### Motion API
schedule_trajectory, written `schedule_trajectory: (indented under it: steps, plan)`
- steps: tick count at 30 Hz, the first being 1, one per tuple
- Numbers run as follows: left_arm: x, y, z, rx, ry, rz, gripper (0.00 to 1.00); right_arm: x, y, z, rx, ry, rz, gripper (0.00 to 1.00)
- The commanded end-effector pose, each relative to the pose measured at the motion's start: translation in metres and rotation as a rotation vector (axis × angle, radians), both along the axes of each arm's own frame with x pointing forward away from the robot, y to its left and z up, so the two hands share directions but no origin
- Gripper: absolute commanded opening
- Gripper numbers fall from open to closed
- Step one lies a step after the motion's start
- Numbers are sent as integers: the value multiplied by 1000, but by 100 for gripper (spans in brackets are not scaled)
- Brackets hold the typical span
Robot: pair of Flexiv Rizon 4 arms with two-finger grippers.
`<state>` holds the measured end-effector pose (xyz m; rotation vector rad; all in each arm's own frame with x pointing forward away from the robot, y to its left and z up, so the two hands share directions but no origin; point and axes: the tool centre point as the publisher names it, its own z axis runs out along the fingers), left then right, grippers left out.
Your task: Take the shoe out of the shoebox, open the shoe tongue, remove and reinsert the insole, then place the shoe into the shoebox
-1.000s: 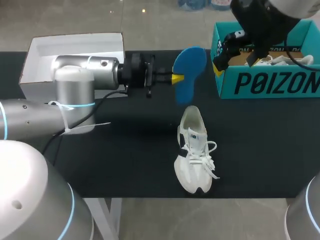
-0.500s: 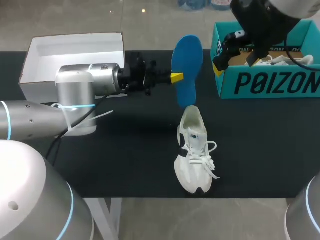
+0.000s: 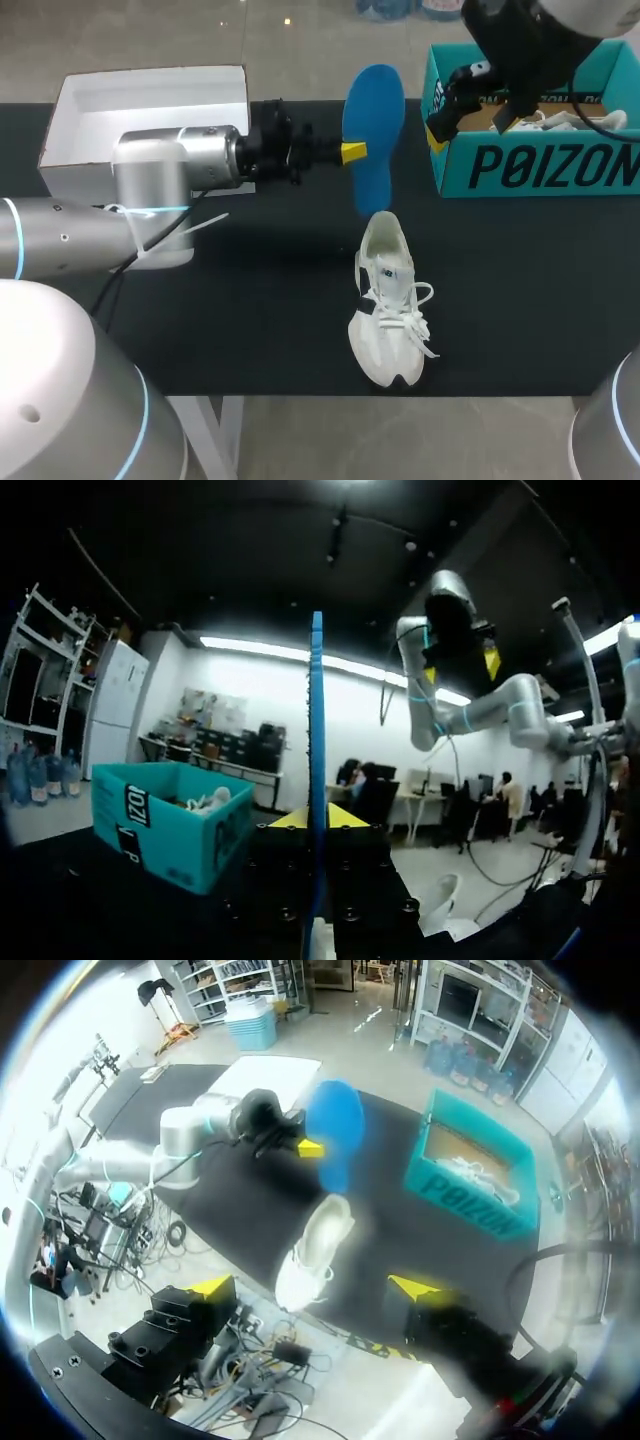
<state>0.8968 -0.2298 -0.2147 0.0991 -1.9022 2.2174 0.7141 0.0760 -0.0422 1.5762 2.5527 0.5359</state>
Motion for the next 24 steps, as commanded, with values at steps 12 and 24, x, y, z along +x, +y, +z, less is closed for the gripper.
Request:
schedule_trajectory:
  steps: [12,24]
  plan:
    - [16,-5,0,77,684,-5,0,2,2,0,-3,4,-1,100]
    - [14,-6,2,29,622,7,0,2,2,0,-3,4,-1,100]
